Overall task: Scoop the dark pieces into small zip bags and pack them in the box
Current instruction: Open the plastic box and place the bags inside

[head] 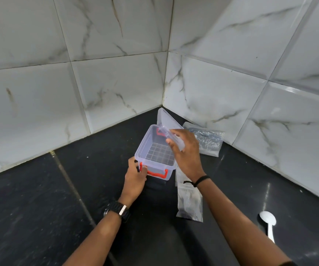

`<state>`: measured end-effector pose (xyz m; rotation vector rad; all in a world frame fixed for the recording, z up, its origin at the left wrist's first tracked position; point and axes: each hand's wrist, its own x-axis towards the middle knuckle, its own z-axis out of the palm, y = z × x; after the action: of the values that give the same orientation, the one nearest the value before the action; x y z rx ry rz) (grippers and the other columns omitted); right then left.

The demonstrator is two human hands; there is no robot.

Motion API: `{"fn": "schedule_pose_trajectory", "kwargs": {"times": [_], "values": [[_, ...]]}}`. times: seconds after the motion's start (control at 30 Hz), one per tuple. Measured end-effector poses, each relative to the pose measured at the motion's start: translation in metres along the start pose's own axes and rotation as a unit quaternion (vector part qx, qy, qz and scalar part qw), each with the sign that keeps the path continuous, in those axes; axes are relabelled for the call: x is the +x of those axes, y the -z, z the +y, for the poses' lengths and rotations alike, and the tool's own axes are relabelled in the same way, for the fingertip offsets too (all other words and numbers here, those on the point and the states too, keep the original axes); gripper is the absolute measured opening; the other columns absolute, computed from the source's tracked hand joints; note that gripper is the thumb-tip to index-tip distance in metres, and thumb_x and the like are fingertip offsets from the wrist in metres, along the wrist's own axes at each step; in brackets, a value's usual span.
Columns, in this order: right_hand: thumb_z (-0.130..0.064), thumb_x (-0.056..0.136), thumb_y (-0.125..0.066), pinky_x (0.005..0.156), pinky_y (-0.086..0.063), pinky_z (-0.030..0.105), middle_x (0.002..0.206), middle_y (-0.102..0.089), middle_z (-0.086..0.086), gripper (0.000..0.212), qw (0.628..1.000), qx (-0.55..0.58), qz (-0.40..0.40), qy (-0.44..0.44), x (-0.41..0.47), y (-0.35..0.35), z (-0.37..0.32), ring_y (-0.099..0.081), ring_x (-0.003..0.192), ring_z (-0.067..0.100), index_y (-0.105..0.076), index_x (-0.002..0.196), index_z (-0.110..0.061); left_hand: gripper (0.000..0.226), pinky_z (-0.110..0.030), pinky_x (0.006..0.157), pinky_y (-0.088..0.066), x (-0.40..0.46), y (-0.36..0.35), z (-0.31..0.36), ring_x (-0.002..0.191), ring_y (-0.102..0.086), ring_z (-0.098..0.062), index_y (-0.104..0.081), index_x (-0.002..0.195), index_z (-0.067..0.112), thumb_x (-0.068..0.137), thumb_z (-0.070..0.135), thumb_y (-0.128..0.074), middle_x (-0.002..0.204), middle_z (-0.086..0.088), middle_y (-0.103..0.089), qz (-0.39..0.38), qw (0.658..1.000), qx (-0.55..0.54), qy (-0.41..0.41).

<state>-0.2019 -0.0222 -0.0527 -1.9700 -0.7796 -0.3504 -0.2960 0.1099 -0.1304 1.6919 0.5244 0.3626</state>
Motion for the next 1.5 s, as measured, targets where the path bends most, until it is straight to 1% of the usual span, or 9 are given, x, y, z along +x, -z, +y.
{"fn": "schedule_pose_trajectory", "kwargs": {"times": [0.13,0.33,0.43,0.63,0.83,0.97,1.1,1.2,1.5], "values": [[-0.026,0.088,-0.065,0.082,-0.044,0.019,0.107,-0.060,-0.007,0.020,0.990,0.101,0.070,-0.064,0.002,0.027,-0.009,-0.056,0.098,0.003,-0.062,0.107,-0.022,0.052,-0.047,0.107,-0.040,-0.004,0.013,0.014,0.131,-0.043,-0.027,-0.025,0.146,0.022,0.099,0.030,-0.046,0.147,-0.007,-0.039,-0.085,0.993,-0.004,0.081],[-0.016,0.088,-0.065,0.087,-0.048,0.018,0.112,-0.063,0.002,0.023,0.943,0.242,0.195,-0.116,-0.028,0.060,-0.015,-0.060,0.104,0.009,-0.059,0.111,-0.012,0.037,-0.022,0.100,-0.044,-0.027,-0.009,0.040,0.119,-0.045,-0.013,-0.047,0.130,0.014,0.093,0.010,-0.054,0.133,-0.004,-0.040,0.137,0.981,0.059,-0.121],[-0.016,0.086,-0.064,0.091,-0.048,0.026,0.113,-0.063,0.008,0.032,0.893,0.347,0.242,-0.154,-0.047,0.074,-0.015,-0.062,0.103,0.009,-0.057,0.115,-0.003,0.023,-0.005,0.076,-0.045,-0.044,-0.037,0.061,0.095,-0.055,-0.002,-0.056,0.114,0.018,0.095,0.006,-0.051,0.118,0.002,-0.047,0.078,0.979,0.012,-0.187],[-0.001,0.087,-0.057,0.094,-0.052,0.044,0.101,-0.064,0.006,0.025,0.809,0.495,0.237,-0.210,-0.086,0.098,-0.016,-0.066,0.098,0.016,-0.050,0.107,-0.014,0.027,-0.025,0.074,-0.057,-0.056,-0.092,0.086,0.081,-0.066,-0.013,-0.054,0.116,0.015,0.096,0.033,-0.052,0.105,-0.004,-0.063,-0.139,0.987,-0.073,-0.032],[0.010,0.084,-0.058,0.087,-0.056,0.038,0.102,-0.063,0.006,0.063,0.851,0.414,0.179,-0.270,-0.118,0.138,0.016,-0.064,0.100,0.020,-0.037,0.132,-0.026,0.043,-0.023,0.070,-0.057,-0.058,-0.123,0.081,0.079,-0.064,-0.013,-0.048,0.123,0.018,0.085,0.004,-0.066,0.086,0.000,-0.060,-0.138,0.987,-0.083,-0.002],[-0.005,0.093,-0.053,0.076,-0.055,0.033,0.103,-0.066,0.010,0.035,0.858,0.325,0.175,-0.357,-0.132,0.154,0.043,-0.066,0.093,0.022,-0.049,0.127,-0.014,0.041,-0.034,0.077,-0.058,-0.055,-0.136,0.069,0.082,-0.064,-0.017,-0.053,0.123,0.013,0.085,-0.001,-0.059,0.084,0.002,-0.060,-0.126,0.991,0.007,-0.050],[-0.014,0.090,-0.059,0.070,-0.054,0.031,0.089,-0.069,0.011,0.014,0.909,0.006,0.122,-0.399,-0.141,0.164,0.074,-0.066,0.079,0.021,-0.067,0.099,-0.007,0.033,-0.009,0.065,-0.048,-0.051,-0.146,0.055,0.072,-0.058,-0.007,-0.057,0.117,0.010,0.086,-0.001,-0.059,0.083,0.004,-0.058,-0.134,0.979,0.118,-0.094],[-0.012,0.084,-0.062,0.066,-0.043,0.030,0.071,-0.059,0.011,0.016,0.900,-0.164,0.015,-0.404,-0.143,0.162,0.085,-0.056,0.073,0.028,-0.060,0.072,-0.002,0.028,-0.023,0.072,-0.053,-0.048,-0.153,0.047,0.074,-0.061,-0.019,-0.060,0.107,0.005,0.081,-0.002,-0.065,0.084,-0.010,-0.065,-0.157,0.967,0.172,-0.106],[-0.001,0.082,-0.054,0.074,-0.052,0.039,0.091,-0.063,0.019,0.008,0.888,-0.242,-0.018,-0.392,-0.144,0.148,0.101,-0.060,0.083,0.035,-0.060,0.086,0.003,0.025,-0.028,0.081,-0.046,-0.039,-0.161,0.035,0.094,-0.058,-0.023,-0.064,0.108,0.006,0.083,0.007,-0.067,0.104,-0.010,-0.062,-0.215,0.921,0.300,-0.122]]}}
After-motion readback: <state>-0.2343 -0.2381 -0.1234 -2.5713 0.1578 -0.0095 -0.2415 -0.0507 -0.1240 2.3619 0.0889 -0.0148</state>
